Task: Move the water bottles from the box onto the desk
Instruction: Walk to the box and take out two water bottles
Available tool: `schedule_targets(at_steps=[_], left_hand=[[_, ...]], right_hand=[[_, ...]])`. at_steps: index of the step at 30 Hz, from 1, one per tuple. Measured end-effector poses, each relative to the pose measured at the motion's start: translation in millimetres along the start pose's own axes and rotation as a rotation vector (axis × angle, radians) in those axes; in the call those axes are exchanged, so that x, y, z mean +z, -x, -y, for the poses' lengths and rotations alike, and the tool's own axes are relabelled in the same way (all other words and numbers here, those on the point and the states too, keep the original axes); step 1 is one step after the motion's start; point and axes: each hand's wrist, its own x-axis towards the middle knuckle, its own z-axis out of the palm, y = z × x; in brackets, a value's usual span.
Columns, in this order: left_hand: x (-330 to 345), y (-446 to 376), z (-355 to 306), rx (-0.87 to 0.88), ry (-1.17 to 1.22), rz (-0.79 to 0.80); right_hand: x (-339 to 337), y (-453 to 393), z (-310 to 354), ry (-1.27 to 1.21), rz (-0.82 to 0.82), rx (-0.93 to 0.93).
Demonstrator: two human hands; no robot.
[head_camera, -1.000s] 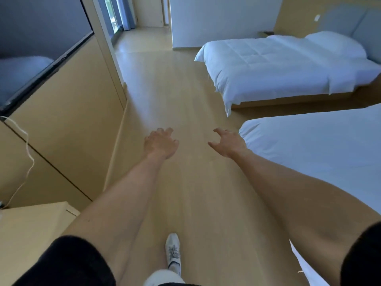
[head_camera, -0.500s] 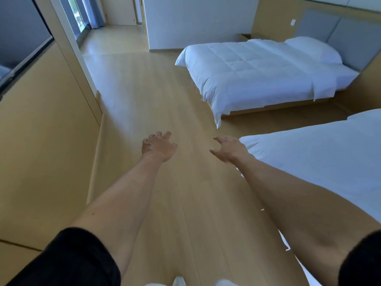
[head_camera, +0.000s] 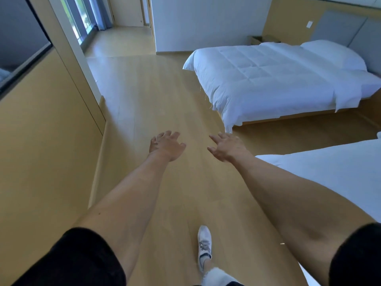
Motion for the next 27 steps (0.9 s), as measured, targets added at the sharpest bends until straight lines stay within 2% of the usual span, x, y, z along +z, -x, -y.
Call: schedule_targets(at_steps=[10,19,27], left_hand=[[-37.8,-174.4,6.6,-0.088,0.023,0.025],[-60.1,-296.1,17.3,-0.134,0.062,0.069],[-68.9,-417.8,50.1,-0.099,0.067,0.099]], right_hand=[[-56.0,-194.1,0.9,-0.009,0.055,-0.099],[-88.9,-329.8,5.7,0.038,0.079,-0.155],[-104.8,-444.0,22.8,0.084,0.14,-0.111]])
